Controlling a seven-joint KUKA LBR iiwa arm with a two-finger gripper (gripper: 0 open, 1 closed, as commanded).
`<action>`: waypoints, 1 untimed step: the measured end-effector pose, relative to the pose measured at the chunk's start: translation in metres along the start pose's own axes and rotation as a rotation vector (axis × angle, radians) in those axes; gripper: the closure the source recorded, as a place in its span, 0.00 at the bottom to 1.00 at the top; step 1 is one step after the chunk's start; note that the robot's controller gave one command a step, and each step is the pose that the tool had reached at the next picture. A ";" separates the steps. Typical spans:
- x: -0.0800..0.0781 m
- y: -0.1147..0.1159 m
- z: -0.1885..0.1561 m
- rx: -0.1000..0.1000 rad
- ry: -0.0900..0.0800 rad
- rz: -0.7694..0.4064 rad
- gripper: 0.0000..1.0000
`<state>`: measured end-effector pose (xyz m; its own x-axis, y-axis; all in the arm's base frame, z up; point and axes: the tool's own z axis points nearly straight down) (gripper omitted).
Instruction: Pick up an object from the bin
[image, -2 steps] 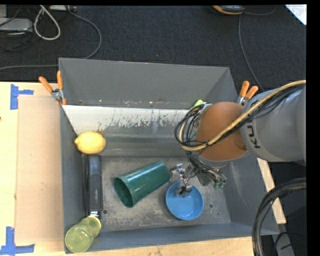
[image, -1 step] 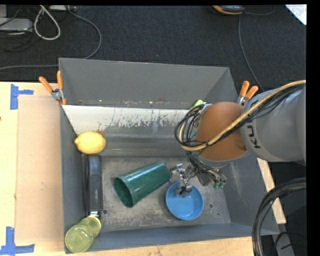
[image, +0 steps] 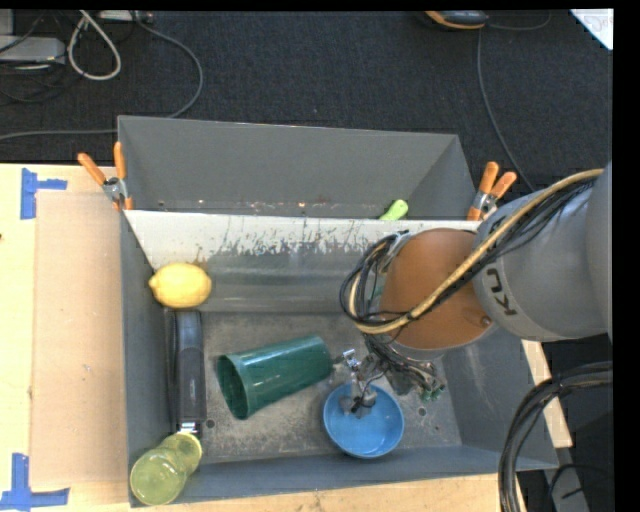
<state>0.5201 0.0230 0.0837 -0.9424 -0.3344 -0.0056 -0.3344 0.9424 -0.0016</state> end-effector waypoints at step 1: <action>-0.007 -0.001 -0.098 -0.001 0.006 0.020 1.00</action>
Offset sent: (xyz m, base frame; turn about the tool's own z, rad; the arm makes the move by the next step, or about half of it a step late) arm 0.0012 0.0041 -0.0001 0.0180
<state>0.5264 0.0242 0.1814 -0.9489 -0.3156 0.0001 -0.3156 0.9489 -0.0009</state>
